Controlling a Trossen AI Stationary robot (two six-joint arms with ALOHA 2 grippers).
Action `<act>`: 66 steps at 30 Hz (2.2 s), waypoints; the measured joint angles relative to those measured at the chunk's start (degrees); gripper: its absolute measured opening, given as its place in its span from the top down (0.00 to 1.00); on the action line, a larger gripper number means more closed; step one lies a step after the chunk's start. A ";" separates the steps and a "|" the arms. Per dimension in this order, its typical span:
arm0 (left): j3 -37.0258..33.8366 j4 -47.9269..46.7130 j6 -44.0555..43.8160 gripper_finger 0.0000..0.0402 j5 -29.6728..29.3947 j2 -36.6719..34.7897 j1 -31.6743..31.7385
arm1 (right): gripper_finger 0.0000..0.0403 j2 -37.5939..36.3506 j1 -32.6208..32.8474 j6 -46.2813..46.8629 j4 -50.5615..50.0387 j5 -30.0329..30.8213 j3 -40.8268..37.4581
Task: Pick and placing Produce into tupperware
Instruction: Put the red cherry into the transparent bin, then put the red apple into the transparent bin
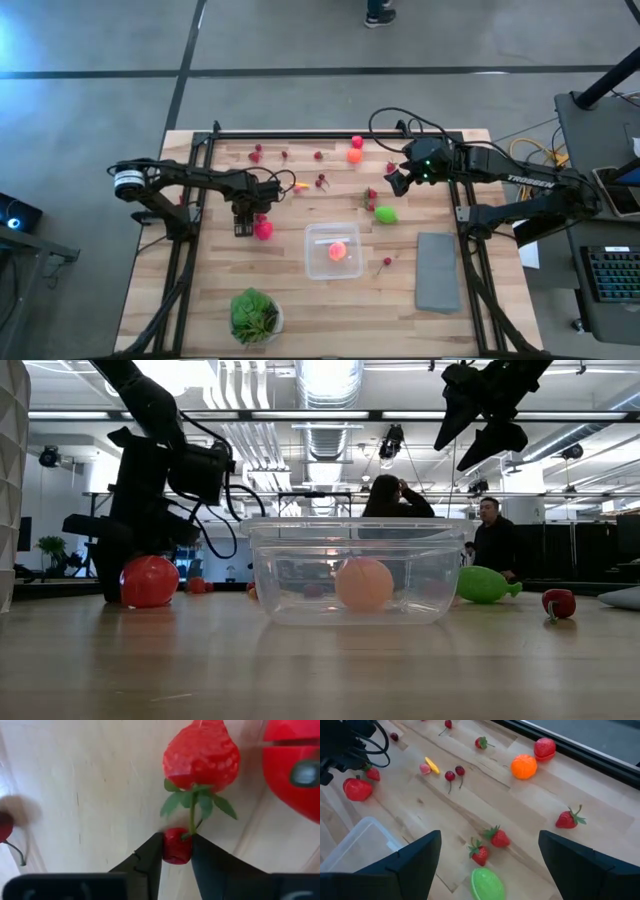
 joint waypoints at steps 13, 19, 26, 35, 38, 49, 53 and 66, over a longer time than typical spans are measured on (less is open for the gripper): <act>7.51 -8.10 -6.81 0.83 -0.30 -6.44 -0.01 | 0.19 0.00 -0.01 0.00 -0.01 0.09 0.00; 13.68 -4.84 -13.45 0.84 1.01 -13.25 -1.07 | 0.19 0.00 -0.01 0.01 0.00 0.06 0.02; 17.75 13.62 -17.77 0.84 14.29 -11.56 -6.29 | 0.19 0.00 0.04 0.64 -0.32 -2.38 0.00; 24.20 22.16 -17.98 0.84 23.62 2.66 -14.92 | 0.19 0.02 0.07 0.66 -1.14 -8.50 0.00; 25.49 26.20 -18.43 0.84 26.77 5.24 -15.04 | 0.19 0.02 0.18 0.39 -2.64 -8.50 0.00; 25.87 34.26 -29.06 0.60 26.96 8.15 -16.26 | 0.19 -0.30 2.40 0.25 -8.38 -8.63 -0.01; 26.16 32.65 -30.58 0.48 24.27 6.52 -16.26 | 0.19 -0.59 3.27 0.24 -8.39 -8.59 -0.02; 26.75 -10.55 -88.29 0.44 -6.61 -6.23 -20.09 | 0.19 -0.79 3.45 0.23 -6.92 -5.30 -0.02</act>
